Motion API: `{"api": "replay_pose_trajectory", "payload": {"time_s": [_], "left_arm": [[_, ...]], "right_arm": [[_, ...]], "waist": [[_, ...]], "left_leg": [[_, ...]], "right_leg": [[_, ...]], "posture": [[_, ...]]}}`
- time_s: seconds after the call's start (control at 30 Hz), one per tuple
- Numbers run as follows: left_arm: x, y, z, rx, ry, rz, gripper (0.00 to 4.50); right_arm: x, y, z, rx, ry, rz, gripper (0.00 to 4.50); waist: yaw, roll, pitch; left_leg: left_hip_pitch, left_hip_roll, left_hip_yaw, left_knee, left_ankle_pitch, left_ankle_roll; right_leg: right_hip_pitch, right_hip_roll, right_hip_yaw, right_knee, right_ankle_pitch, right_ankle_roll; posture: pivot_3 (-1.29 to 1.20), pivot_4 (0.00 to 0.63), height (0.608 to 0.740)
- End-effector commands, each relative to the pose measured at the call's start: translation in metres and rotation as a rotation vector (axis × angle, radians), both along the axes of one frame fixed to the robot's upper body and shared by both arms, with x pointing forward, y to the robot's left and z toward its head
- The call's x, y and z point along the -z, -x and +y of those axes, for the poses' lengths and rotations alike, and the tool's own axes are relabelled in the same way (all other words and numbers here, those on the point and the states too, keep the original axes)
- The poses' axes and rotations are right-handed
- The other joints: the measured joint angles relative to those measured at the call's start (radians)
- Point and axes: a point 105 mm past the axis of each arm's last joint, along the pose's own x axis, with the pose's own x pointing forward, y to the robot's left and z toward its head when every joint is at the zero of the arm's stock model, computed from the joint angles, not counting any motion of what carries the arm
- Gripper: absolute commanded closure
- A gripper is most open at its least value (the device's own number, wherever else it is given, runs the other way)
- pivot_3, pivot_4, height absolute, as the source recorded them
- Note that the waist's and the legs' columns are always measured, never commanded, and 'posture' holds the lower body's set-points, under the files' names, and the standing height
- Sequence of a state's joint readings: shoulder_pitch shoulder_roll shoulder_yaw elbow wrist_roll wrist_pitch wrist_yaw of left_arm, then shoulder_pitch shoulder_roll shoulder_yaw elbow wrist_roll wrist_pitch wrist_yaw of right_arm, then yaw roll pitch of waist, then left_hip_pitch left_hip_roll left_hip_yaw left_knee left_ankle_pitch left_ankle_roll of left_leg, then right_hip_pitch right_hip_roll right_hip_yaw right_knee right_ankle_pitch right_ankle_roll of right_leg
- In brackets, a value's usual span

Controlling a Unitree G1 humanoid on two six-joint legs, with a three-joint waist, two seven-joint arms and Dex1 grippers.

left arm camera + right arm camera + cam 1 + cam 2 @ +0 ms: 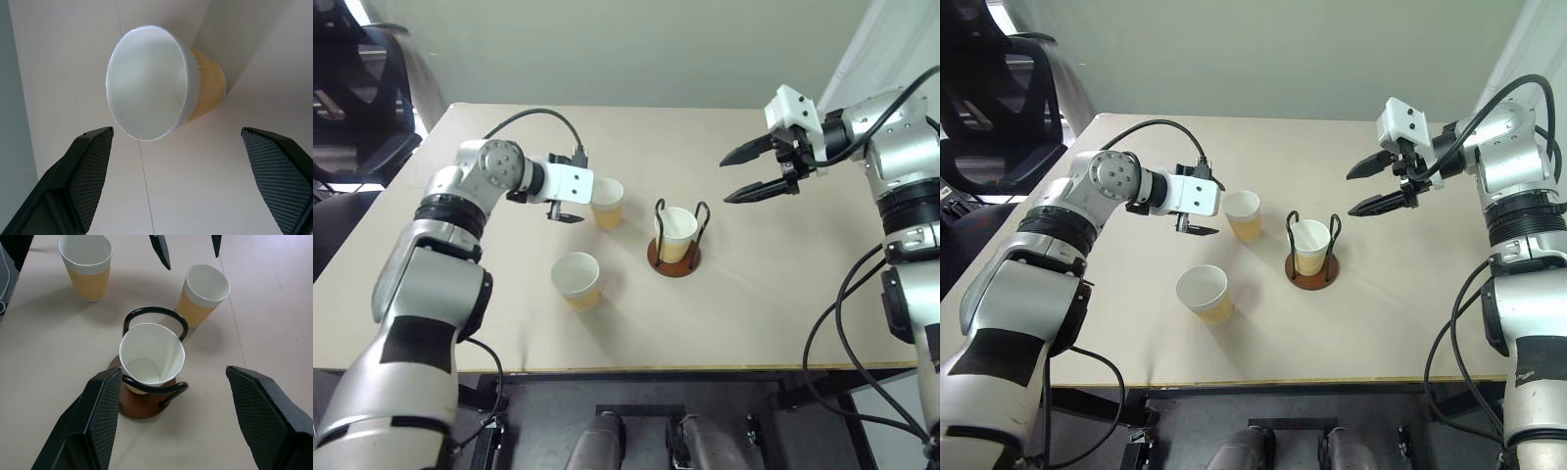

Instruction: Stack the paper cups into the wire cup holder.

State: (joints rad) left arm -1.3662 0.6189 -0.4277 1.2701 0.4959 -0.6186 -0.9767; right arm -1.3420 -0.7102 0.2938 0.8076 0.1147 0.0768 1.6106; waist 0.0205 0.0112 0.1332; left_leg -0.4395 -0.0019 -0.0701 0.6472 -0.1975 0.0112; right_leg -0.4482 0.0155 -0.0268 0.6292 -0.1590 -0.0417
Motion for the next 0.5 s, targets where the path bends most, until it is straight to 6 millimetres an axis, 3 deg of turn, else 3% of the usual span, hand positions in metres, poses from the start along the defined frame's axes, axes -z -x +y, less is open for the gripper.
{"api": "replay_pose_trajectory", "payload": {"time_s": [0.03, 0.5], "left_arm": [[-0.011, -0.004, -0.005, 0.007, 0.001, -0.056, 0.0], [0.007, -0.013, -0.014, -0.019, -0.037, -0.103, 0.0]], "right_arm": [[-0.018, 0.004, 0.003, -0.022, -0.017, -0.057, 1.1], [-0.016, 0.006, 0.002, -0.023, -0.019, -0.056, 1.1]], "waist": [[0.001, 0.0, 0.0], [0.002, 0.0, 0.0]], "left_leg": [[0.0, 0.0, 0.0, 0.0, 0.0, 0.0], [0.0, 0.0, 0.0, 0.001, 0.001, 0.0]], "right_leg": [[0.0, 0.0, 0.0, 0.0, 0.0, 0.0], [0.0, 0.0, 0.0, 0.001, 0.001, 0.001]], "posture": [[0.0, 0.15, 0.74], [0.0, 0.15, 0.74]]}}
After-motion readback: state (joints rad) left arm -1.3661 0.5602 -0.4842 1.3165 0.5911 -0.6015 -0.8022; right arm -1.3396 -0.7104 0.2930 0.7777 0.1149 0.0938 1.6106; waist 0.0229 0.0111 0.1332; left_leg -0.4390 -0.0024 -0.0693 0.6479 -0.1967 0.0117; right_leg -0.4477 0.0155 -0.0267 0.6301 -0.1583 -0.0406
